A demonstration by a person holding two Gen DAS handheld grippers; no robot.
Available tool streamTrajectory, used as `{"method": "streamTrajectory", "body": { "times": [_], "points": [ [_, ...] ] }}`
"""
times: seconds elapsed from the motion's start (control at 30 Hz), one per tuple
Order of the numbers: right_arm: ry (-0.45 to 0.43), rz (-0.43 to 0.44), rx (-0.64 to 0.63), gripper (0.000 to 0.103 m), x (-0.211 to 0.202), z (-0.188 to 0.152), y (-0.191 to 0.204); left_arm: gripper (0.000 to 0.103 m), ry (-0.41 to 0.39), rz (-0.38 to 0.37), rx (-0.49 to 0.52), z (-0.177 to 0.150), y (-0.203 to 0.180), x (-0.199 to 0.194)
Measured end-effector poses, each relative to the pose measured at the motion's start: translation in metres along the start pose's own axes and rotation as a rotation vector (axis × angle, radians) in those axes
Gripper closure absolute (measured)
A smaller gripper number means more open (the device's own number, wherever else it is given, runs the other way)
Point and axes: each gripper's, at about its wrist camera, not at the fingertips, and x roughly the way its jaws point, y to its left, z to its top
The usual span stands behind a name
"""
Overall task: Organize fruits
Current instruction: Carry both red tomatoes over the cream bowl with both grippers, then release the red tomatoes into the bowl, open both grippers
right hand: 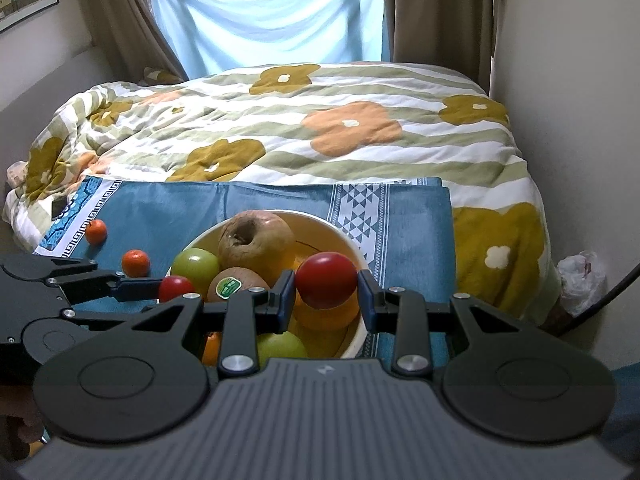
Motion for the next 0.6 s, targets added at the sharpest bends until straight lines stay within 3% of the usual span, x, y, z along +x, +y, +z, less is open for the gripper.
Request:
{"method": "streamTrajectory", "body": {
  "times": [0.03, 0.37, 0.6],
  "points": [
    [0.001, 0.001, 0.001, 0.055, 0.000, 0.000, 0.000, 0.013, -0.013, 0.004, 0.002, 0.000, 0.000, -0.002],
    [-0.003, 0.013, -0.013, 0.055, 0.009, 0.006, 0.006, 0.013, -0.011, 0.018, -0.013, -0.003, 0.012, -0.009],
    [0.003, 0.033, -0.023, 0.055, 0.038, 0.026, 0.002, 0.013, -0.033, 0.046, -0.050, -0.005, 0.026, -0.025]
  ]
}}
